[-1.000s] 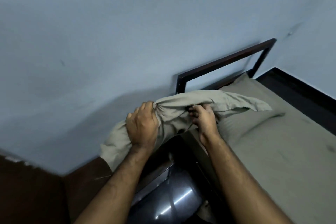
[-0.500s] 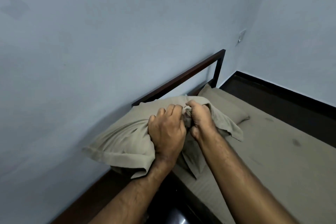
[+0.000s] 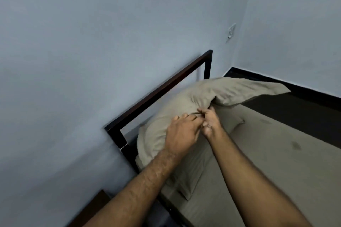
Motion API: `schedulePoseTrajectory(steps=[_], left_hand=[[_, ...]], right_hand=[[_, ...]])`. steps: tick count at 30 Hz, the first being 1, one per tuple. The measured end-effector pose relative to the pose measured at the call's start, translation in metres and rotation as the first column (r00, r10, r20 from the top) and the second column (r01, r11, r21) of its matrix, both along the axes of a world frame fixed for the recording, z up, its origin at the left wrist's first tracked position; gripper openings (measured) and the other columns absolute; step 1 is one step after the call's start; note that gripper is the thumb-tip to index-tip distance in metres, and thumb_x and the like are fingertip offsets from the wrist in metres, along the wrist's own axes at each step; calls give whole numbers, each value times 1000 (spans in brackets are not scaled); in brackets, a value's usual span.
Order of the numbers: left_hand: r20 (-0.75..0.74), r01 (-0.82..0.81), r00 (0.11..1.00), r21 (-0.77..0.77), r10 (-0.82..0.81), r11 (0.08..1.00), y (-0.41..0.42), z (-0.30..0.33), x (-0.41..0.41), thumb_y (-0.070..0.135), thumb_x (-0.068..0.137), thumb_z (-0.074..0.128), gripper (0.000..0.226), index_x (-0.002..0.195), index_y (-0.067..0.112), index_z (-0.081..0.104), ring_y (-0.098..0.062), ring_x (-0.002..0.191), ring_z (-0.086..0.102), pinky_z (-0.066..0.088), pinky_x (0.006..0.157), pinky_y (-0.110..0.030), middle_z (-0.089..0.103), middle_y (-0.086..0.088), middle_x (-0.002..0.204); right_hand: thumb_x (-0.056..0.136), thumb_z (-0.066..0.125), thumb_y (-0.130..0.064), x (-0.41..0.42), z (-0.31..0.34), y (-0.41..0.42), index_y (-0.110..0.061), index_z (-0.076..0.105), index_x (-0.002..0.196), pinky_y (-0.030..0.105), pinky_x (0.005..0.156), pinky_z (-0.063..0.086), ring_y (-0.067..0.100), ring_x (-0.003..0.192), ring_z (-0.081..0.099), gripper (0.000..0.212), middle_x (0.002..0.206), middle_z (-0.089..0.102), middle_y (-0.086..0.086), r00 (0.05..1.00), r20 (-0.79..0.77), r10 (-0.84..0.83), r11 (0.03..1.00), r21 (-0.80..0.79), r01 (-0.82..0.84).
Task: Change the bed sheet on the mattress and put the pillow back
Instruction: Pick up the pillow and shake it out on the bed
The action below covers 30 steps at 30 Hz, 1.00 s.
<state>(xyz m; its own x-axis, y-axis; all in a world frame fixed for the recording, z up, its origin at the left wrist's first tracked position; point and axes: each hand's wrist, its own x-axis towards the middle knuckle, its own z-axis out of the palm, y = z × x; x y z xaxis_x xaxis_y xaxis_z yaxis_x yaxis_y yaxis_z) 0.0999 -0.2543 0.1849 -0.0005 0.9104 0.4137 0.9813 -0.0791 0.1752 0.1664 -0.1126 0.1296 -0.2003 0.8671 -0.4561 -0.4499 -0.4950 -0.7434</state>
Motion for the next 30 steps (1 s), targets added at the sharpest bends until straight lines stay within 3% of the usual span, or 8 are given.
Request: schedulePoseTrajectory(steps=[2, 3, 5, 7, 10, 15, 21, 30], left_hand=[[69, 20, 998, -234, -4, 972, 9, -28, 0, 47, 96, 28, 49, 121, 29, 67, -25, 102, 64, 44, 84, -41, 70, 1, 112], [81, 26, 997, -310, -1, 950, 15, -42, -4, 50, 98, 25, 52, 124, 30, 65, -25, 106, 63, 43, 87, -42, 69, 1, 115], [115, 15, 993, -369, 29, 929, 25, -63, -15, 47, 105, 31, 43, 126, 29, 64, -24, 110, 63, 43, 88, -40, 68, 2, 119], [189, 17, 980, -404, 65, 915, 43, -80, -25, 44, 107, 37, 37, 129, 27, 63, -22, 112, 62, 44, 91, -39, 68, 2, 122], [259, 24, 960, -450, 105, 893, 73, -106, -41, 45, 108, 36, 42, 132, 21, 61, -22, 115, 61, 46, 97, -42, 67, -1, 126], [334, 67, 935, -503, 122, 862, 134, -149, -67, 43, 107, 40, 43, 133, 16, 60, -27, 117, 60, 46, 98, -43, 65, -7, 129], [369, 122, 918, -612, 146, 782, 195, -196, -88, 37, 104, 49, 45, 139, 9, 55, -37, 123, 54, 44, 102, -45, 56, -17, 135], [345, 274, 938, -679, -34, 681, 259, -227, -58, 36, 102, 53, 44, 139, 11, 53, -40, 125, 50, 43, 101, -46, 49, -19, 138]], right_hand=[[102, 45, -3, 5, -76, 16, -8, 55, 103, 22, 43, 51, 16, 50, 64, 11, 69, 65, 9, 995, 66, 72, 992, -112, -64], [103, 50, -16, 6, -117, 21, -4, 56, 106, 22, 48, 53, 15, 52, 63, 14, 71, 64, 9, 989, 83, 126, 980, -167, -111], [91, 63, -46, 7, -183, 22, -18, 54, 129, 39, 82, 58, 19, 86, 67, 49, 103, 67, 6, 958, 100, 268, 941, -238, -239], [83, 66, -56, 3, -194, 10, -37, 45, 140, 51, 105, 45, 26, 125, 57, 64, 136, 58, -1, 931, 152, 333, 924, -251, -290], [100, 54, -49, 0, -173, 6, -35, 30, 154, 41, 105, 35, 20, 140, 42, 61, 149, 46, -6, 923, 235, 306, 929, -287, -235], [104, 48, -44, 11, -166, 27, -33, 53, 133, 36, 92, 39, 13, 116, 52, 31, 137, 58, -3, 888, 352, 295, 928, -325, -179], [104, 54, -34, 12, -169, 42, -24, 36, 155, 33, 97, 38, 12, 127, 47, 56, 154, 45, -5, 863, 459, 210, 949, -307, -67], [102, 59, -23, 32, -191, 48, -12, 37, 155, 37, 115, 41, 18, 133, 51, 58, 152, 48, 7, 838, 543, -60, 929, -276, 246]])
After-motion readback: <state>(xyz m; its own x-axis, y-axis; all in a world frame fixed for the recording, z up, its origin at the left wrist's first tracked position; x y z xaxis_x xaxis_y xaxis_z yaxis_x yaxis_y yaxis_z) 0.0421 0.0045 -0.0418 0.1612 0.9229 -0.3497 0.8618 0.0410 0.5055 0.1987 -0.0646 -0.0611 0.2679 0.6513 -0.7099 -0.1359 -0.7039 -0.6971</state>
